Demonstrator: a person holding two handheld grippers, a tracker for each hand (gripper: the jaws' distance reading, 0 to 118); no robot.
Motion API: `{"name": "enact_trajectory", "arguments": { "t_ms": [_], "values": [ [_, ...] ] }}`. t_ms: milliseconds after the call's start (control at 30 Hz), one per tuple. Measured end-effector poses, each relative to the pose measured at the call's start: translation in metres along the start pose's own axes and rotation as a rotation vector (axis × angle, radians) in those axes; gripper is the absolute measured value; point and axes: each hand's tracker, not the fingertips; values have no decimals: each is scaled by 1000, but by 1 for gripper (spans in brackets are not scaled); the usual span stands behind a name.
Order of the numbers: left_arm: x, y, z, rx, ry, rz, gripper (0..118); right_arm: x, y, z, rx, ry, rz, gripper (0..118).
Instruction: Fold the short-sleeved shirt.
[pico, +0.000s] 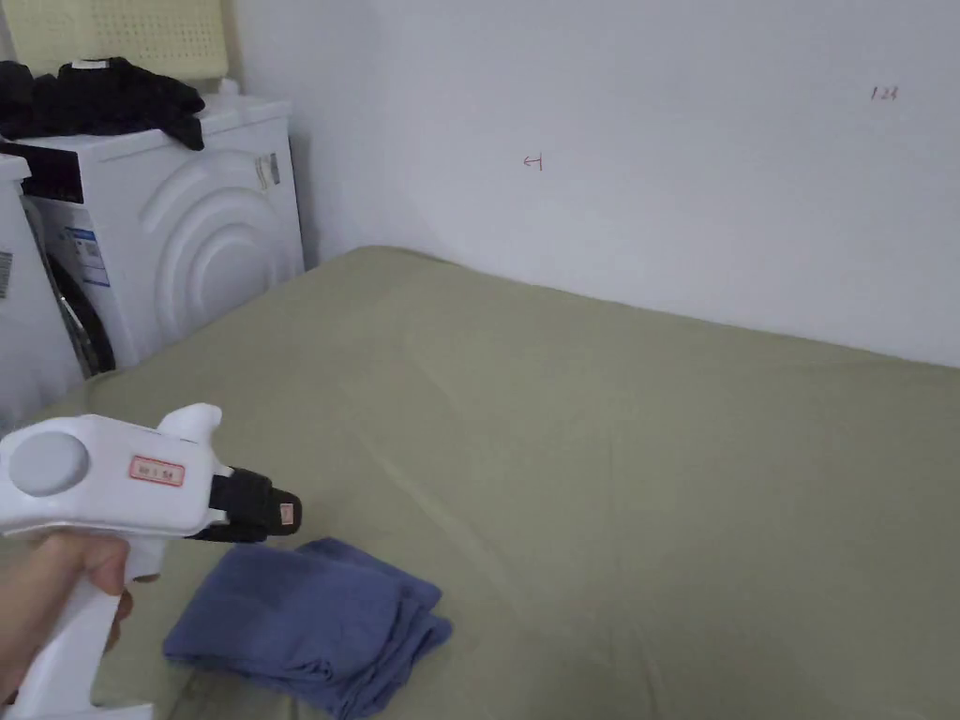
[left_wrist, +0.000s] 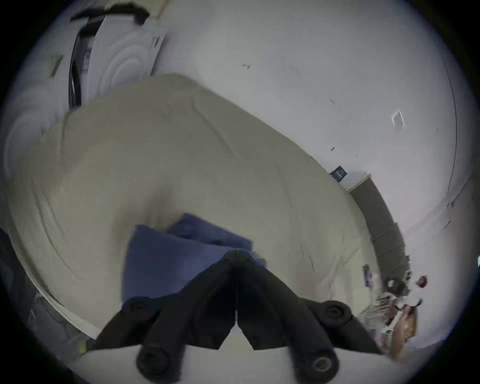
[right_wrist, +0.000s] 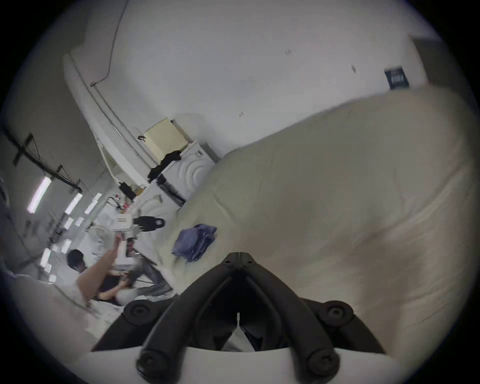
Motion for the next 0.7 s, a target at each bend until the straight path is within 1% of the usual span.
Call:
{"name": "enact_trajectory", "arguments": {
  "t_ms": [33,67,100,133,167,233,267,300,333,367,400,433,467,533,600,633,700],
  "values": [
    [26,-9,0,38,-18,-26,0,-7,4,2,36,-53,49,1],
    [57,-18,0,39,-53,-80,0,-15,8,4,71,-121,109,1],
    [87,-27,1,95,-64,-112,0,-21,10,5,95,-159,149,1],
    [121,-35,3,168,-48,-203,0,-27,13,5,128,-217,186,1],
    [152,-44,2,193,-39,-245,0,-35,14,6,174,-297,227,1],
    [209,-63,4,297,-55,-311,0,-48,17,5,244,-421,290,1],
    [237,-74,4,366,-7,-342,0,-55,16,6,306,-525,323,1],
    [254,-84,4,494,48,-341,0,-59,17,7,333,-587,356,1],
    [274,-93,4,592,91,-374,0,-59,19,10,357,-611,385,1],
    [292,-100,3,643,132,-437,0,-60,19,15,410,-669,395,1],
    [306,-103,1,648,166,-487,0,-60,20,21,425,-695,400,1],
    [318,-108,0,645,178,-526,0,-58,22,29,420,-681,393,1],
    [326,-108,0,617,147,-526,0,-55,23,37,444,-712,387,1],
    [332,-107,-1,585,105,-499,0,-55,22,49,448,-739,421,1],
    [339,-109,0,586,109,-499,0,-57,20,56,460,-768,447,1],
    [338,-108,0,584,107,-494,0,-57,19,60,460,-770,455,1],
    [340,-109,2,574,107,-488,0,-58,18,65,474,-769,442,1]
  ]
}}
